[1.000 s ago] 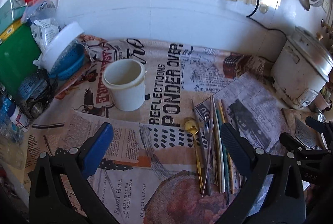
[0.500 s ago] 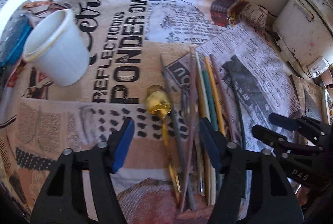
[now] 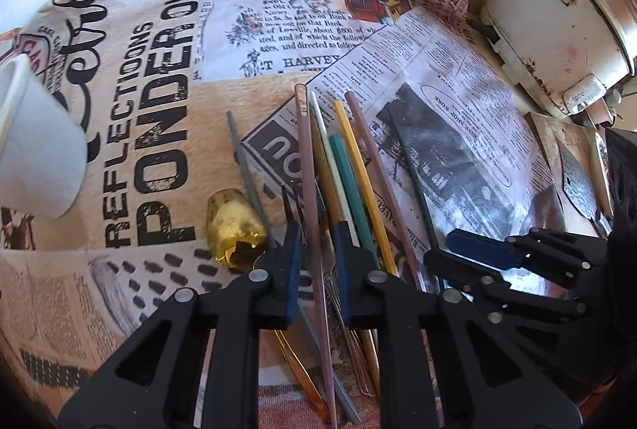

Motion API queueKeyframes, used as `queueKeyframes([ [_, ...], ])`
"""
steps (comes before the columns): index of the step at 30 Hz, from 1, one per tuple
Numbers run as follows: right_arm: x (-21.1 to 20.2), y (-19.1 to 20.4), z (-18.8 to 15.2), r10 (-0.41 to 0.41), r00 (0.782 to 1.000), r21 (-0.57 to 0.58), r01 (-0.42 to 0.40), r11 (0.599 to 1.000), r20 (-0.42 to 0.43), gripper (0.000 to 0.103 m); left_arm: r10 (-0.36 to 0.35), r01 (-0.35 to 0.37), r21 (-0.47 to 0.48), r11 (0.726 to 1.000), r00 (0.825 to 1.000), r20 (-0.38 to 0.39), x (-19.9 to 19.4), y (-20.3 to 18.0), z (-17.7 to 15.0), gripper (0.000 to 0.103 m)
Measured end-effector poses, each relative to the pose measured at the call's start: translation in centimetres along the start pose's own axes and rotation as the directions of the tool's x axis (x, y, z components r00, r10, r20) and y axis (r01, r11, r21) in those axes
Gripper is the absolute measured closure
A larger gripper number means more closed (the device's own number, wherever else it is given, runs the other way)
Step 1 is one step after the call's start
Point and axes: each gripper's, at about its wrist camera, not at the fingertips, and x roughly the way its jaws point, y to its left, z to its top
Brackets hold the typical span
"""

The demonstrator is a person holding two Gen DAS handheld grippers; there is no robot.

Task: Organize utensils
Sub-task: 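Grasp a dark green chopstick with the right tool while the left tool grasps a brown chopstick, then lift both held chopsticks and lower them upright into the white cup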

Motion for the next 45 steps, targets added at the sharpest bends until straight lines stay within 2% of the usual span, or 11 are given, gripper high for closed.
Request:
queueKeyframes([
  [6,0.3,0.6,0.7,-0.035,0.999,0.01,0.035,0.999,-0.003,0.082,-0.023,0.023,0.011,1.0,1.0,-0.014,0.5,0.2,0.7,0.09],
  [12,0.9,1.7,1.7,-0.071,0.997,-0.057,0.07,0.996,-0.015,0.082,-0.026,0.026,0.003,1.0,0.999,-0.032,1.0,0.3,1.1,0.097],
  [15,1.2,2.2,1.9,-0.112,0.994,-0.096,0.111,0.989,-0.012,0.093,-0.039,0.038,-0.013,0.999,0.998,-0.04,1.1,0.5,1.2,0.098],
  [18,1.3,1.8,2.2,-0.09,0.996,-0.087,0.089,0.992,-0.015,0.096,-0.046,0.046,-0.017,0.999,0.998,-0.034,0.7,0.6,1.2,0.099],
  [24,1.2,1.3,2.0,-0.05,0.999,-0.036,0.05,0.998,-0.011,0.098,-0.053,0.053,-0.006,0.999,0.998,0.019,-1.8,0.2,0.7,0.099],
  [32,-1.7,1.7,1.4,-0.039,0.998,-0.04,0.041,0.998,0.058,0.098,-0.058,0.06,-0.013,0.998,0.993,0.102,-5.9,-0.5,-0.2,0.099],
  [45,-8.1,3.9,1.9,0.014,0.975,-0.046,-0.004,0.999,0.222,0.098,-0.047,0.066,-0.059,0.996,0.96,0.276,-14.0,0.5,-2.4,0.099],
])
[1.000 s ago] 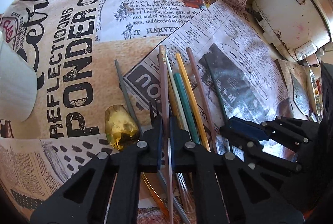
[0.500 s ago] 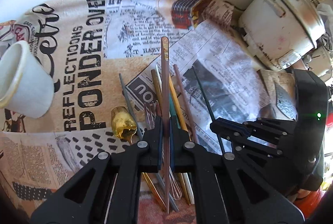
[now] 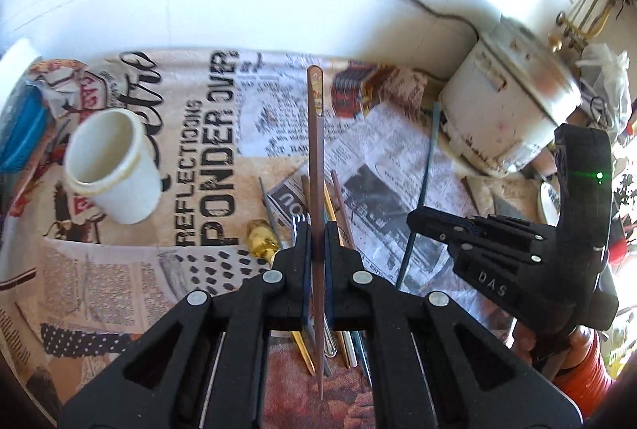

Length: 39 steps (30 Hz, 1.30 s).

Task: Organize utensils
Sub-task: 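Lift both held chopsticks and lower them upright into the white cup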

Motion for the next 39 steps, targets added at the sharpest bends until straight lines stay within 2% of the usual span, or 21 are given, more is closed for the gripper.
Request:
queueKeyframes([
  [11,-4.0,4.0,3.3,0.057,0.989,-0.064,-0.049,0.997,0.137,0.098,0.041,-0.035,-0.038,0.999,0.987,0.157,-6.3,3.1,1.9,0.099],
  [21,-5.7,8.9,6.7,0.117,0.967,-0.128,-0.09,0.988,0.226,0.098,0.139,-0.128,-0.057,0.99,0.951,0.276,-9.9,7.4,5.3,0.099],
  [25,-6.0,10.7,7.9,0.141,0.957,-0.141,-0.108,0.984,0.253,0.098,0.163,-0.144,-0.082,0.986,0.935,0.316,-10.6,9.7,6.8,0.099],
  [31,-5.8,13.3,9.5,0.167,0.946,-0.154,-0.128,0.98,0.277,0.098,0.177,-0.151,-0.103,0.983,0.922,0.344,-10.7,12.9,9.3,0.099],
  [39,-3.8,16.1,10.8,0.192,0.945,-0.169,-0.15,0.974,0.265,0.098,0.203,-0.171,-0.117,0.978,0.907,0.369,-9.1,16.2,12.1,0.099],
])
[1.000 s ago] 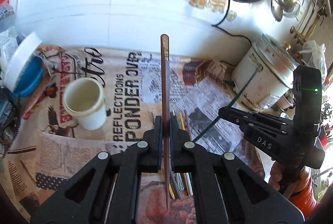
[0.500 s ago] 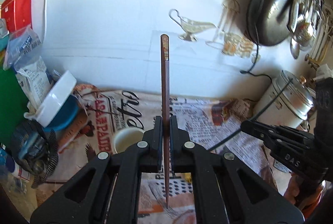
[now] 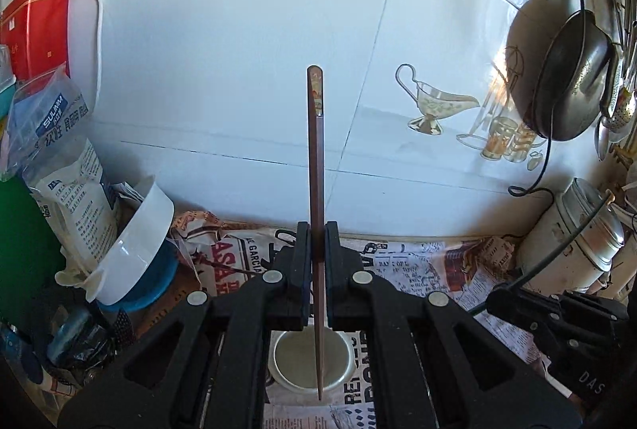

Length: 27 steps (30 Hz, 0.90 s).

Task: Organize utensils
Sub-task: 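Lift both held chopsticks and lower them upright into the white cup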

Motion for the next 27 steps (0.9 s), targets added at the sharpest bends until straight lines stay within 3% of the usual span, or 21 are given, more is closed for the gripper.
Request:
queueKeyframes([
  [8,4.1,0.9,-0.6,0.002,0.998,0.013,-0.001,1.0,-0.065,0.098,0.001,0.0,0.012,1.0,1.0,-0.026,3.8,1.1,-1.1,0.099],
  [15,7.8,0.8,-2.0,-0.006,0.988,0.024,0.01,1.0,-0.156,0.098,0.011,-0.007,0.034,0.999,0.995,-0.104,6.7,1.9,-3.8,0.099],
  [27,10.6,0.6,-2.8,-0.005,0.975,0.024,0.011,1.0,-0.222,0.097,0.021,-0.014,0.033,0.999,0.974,-0.225,7.8,2.8,-6.0,0.099],
])
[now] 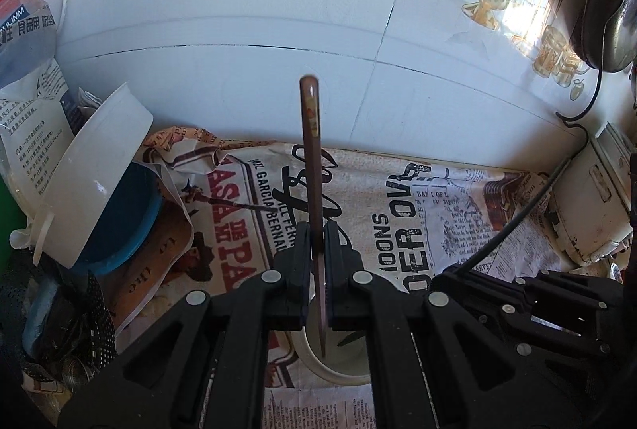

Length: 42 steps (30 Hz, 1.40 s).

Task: Organize utensils
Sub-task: 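Lift both held chopsticks and lower them upright into the white cup, then open both tools to release the chopsticks into the cup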

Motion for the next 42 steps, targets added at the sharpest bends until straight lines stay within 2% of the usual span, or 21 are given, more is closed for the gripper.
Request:
queueKeyframes([
  [7,-0.5,0.2,0.3,0.016,1.0,-0.004,-0.016,1.0,-0.011,0.094,0.018,-0.018,0.005,1.0,1.0,-0.006,-1.4,-0.2,-0.1,0.099],
  [10,-1.4,0.3,0.3,0.016,1.0,-0.013,-0.016,1.0,0.001,0.089,0.025,-0.025,0.003,1.0,1.0,0.004,-2.6,-0.3,-0.2,0.099],
  [15,-3.8,0.5,0.2,0.018,0.999,-0.038,-0.017,0.999,0.038,0.089,0.041,-0.041,0.006,0.999,0.999,0.033,-5.0,-1.3,-0.1,0.096],
  [21,-7.7,-0.1,-0.3,0.004,0.995,-0.069,0.003,0.998,0.102,0.088,0.04,-0.04,0.002,0.999,0.996,0.079,-8.5,-3.6,-0.1,0.084],
  [28,-12.2,-2.5,-1.7,-0.047,0.984,-0.077,0.061,0.995,0.172,0.08,0.021,-0.023,0.019,1.0,0.993,0.115,-11.4,-7.4,-0.8,0.06],
  [31,-13.7,-4.0,-2.7,-0.067,0.98,-0.065,0.08,0.995,0.185,0.075,0.006,-0.01,0.032,0.999,0.994,0.11,-11.5,-9.3,-1.7,0.054],
  [37,-15.6,-7.4,-4.7,-0.148,0.971,-0.04,0.158,0.987,0.19,0.072,-0.009,0.005,0.066,0.998,0.999,0.05,-9.5,-13.0,-3.9,0.053],
  [42,-15.9,-10.6,-6.5,-0.192,0.969,-0.011,0.196,0.98,0.152,0.072,0.001,0.001,0.088,0.996,1.0,-0.024,-6.6,-15.2,-6.1,0.053],
])
